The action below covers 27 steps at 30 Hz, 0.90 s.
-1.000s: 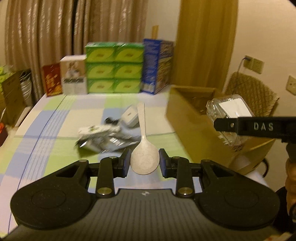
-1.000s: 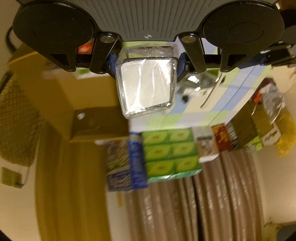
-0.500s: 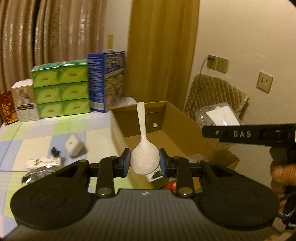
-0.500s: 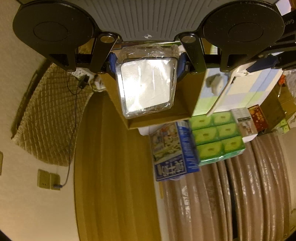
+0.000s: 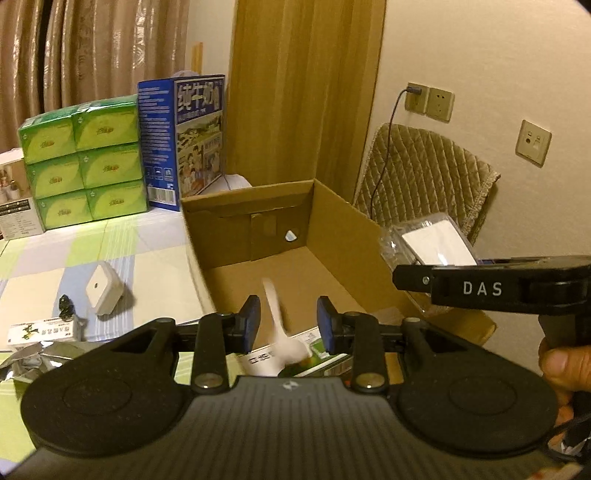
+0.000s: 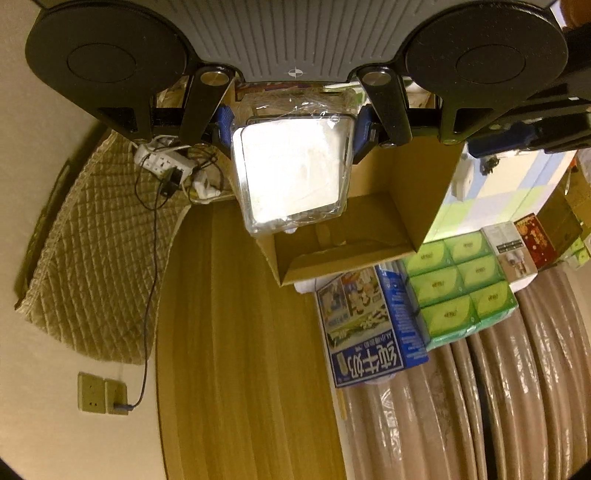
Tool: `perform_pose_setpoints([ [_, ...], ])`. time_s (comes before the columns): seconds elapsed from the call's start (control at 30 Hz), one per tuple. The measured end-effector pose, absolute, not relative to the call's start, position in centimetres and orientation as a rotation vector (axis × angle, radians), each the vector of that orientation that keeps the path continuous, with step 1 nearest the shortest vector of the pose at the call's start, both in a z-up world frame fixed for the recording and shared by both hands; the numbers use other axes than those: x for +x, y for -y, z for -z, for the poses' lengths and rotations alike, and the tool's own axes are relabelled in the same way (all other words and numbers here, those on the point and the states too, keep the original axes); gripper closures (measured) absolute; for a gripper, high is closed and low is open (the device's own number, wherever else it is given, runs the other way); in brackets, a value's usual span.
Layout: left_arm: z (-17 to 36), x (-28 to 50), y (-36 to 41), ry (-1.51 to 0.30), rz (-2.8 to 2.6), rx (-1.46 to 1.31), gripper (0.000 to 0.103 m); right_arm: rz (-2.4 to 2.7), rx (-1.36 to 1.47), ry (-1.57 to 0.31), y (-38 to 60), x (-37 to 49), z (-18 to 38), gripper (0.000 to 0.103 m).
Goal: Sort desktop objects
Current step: 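Carry spoon and tray over the cardboard box and open both tools to drop them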
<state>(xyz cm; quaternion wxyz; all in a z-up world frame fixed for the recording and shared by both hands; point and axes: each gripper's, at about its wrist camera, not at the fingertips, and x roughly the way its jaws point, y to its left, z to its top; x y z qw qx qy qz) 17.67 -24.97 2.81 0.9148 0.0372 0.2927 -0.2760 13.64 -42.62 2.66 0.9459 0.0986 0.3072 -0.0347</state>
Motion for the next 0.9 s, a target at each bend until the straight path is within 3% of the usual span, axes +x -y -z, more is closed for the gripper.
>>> perform_pose_setpoints([
  [0.3, -3.0, 17.7, 20.7, -0.611, 0.490, 0.015, 0.069, 0.020, 0.245, -0.641, 41.8, 15.0, -1.9, 0.046],
  [0.4, -3.1, 17.5, 19.5, -0.611, 0.472, 0.006, 0.068, -0.008, 0.275, -0.609, 41.6, 15.5, -2.4, 0.032],
  [0.9, -2.8, 14.9, 12.9, -0.630, 0.379, -0.038, 0.052, -0.021, 0.260, -0.581, 38.6, 12.8, -4.8, 0.026],
])
